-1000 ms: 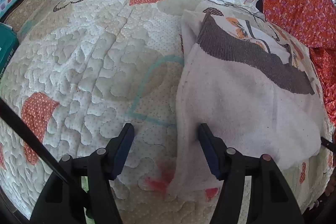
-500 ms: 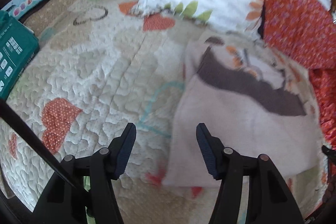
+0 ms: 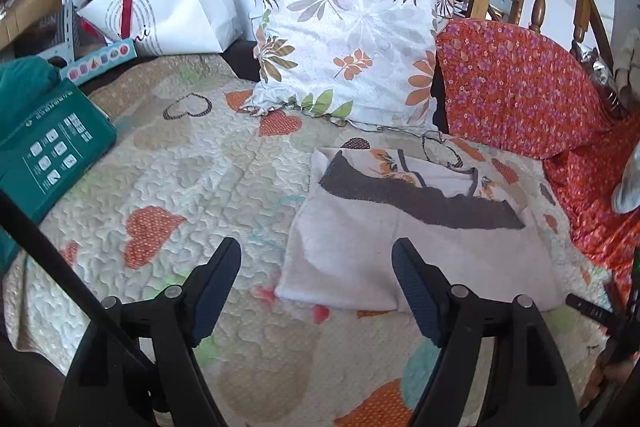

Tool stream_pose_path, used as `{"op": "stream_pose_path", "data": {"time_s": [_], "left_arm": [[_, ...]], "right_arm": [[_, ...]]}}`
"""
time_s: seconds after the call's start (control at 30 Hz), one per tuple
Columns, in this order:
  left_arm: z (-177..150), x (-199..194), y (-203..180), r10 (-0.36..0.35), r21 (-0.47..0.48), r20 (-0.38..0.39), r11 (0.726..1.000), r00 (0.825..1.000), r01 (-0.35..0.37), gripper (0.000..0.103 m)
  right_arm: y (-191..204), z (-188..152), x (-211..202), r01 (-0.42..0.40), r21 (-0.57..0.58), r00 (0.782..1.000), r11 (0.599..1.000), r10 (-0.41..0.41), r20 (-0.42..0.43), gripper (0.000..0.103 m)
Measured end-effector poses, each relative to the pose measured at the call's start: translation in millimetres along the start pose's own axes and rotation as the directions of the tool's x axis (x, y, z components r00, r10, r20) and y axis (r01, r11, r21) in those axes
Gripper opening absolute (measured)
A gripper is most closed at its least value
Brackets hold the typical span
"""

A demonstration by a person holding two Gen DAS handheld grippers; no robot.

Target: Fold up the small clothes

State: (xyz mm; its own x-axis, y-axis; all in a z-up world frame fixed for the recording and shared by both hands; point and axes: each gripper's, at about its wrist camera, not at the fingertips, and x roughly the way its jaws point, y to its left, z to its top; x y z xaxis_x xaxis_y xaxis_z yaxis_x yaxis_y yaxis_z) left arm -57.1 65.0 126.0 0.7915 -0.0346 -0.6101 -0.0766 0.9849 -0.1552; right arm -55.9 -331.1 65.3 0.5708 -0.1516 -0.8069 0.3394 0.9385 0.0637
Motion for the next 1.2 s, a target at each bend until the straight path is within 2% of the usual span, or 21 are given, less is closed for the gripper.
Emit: {"op": "stream_pose_path", "data": {"time_s": [0.1, 0.23, 0.3, 0.37, 0.4, 0.43, 0.53, 0.6, 0.73, 0.87, 1.07, 1.2], "left_arm": [[-2.1, 1.7, 6.3, 0.012, -0.002, 0.0, 1.0, 1.0, -0.012, 0.077], [-2.9, 12.6, 13.6, 0.012, -0.021, -0.004, 1.0, 1.0, -0.012, 0.077], [-4.0, 19.7, 14.7, 0.016, -0.021, -0.016, 1.0, 1.0, -0.016, 0.077], [-4.3, 28.2, 16.4, 0.009, -0.038, -0.04, 0.999, 0.999, -0.011, 0.077], [-4.5, 31.3, 17.1, 0.003, -0.051, -0.047, 0.999, 0.999, -0.005, 0.077], [-4.9, 33.9, 17.8, 0.003, -0.058, -0.05, 0.998, 0.999, -0.006, 0.077], [-7.6, 38.8, 19.0, 0.03, -0.055, -0.053, 0.998, 0.998, -0.033, 0.077], [-10.2, 42.0, 21.2, 0.042, -0.058, -0.061, 0.997, 0.997, -0.045, 0.077], [-11.5, 49.4, 26.9, 0.034, -0.09, -0.093, 0.995, 0.995, -0.042, 0.077], [-11.5, 50.7, 32.6, 0.023, -0.136, -0.103, 0.99, 0.994, -0.037, 0.077], [-15.9, 56.5, 36.4, 0.022, -0.16, -0.137, 0.986, 0.99, -0.044, 0.077], [-23.9, 60.7, 34.5, 0.047, -0.151, -0.158, 0.986, 0.986, -0.072, 0.077]], "right_arm": [[-27.3, 13.6, 11.7, 0.074, 0.064, 0.997, 0.995, -0.073, -0.025, 0.05], [-53.9, 38.7, 43.9, 0.235, 0.02, 0.972, 0.972, -0.234, -0.032, 0.05], [-69.4, 48.6, 66.2, 0.27, -0.006, 0.961, 0.963, -0.27, -0.057, 0.05], [-79.4, 54.9, 83.9, 0.268, -0.021, 0.96, 0.963, -0.269, -0.08, 0.05], [-83.3, 58.1, 93.3, 0.255, -0.02, 0.963, 0.967, -0.256, -0.086, 0.055], [-86.9, 60.8, 97.0, 0.245, -0.004, 0.968, 0.97, -0.245, -0.057, 0.066], [-97.3, 70.3, 109.9, 0.221, 0.054, 0.975, 0.974, -0.221, -0.014, 0.092], [-101.7, 73.7, 117.7, 0.222, 0.07, 0.975, 0.973, -0.222, 0.002, 0.103], [-98.6, 75.2, 120.7, 0.24, 0.076, 0.97, 0.968, -0.242, 0.015, 0.103], [-100.9, 72.2, 119.5, 0.217, 0.089, 0.975, 0.972, -0.219, 0.022, 0.103], [-98.5, 71.0, 118.8, 0.226, 0.083, 0.973, 0.971, -0.228, 0.024, 0.103], [-97.8, 70.9, 119.0, 0.227, 0.082, 0.973, 0.97, -0.229, 0.023, 0.103]]}}
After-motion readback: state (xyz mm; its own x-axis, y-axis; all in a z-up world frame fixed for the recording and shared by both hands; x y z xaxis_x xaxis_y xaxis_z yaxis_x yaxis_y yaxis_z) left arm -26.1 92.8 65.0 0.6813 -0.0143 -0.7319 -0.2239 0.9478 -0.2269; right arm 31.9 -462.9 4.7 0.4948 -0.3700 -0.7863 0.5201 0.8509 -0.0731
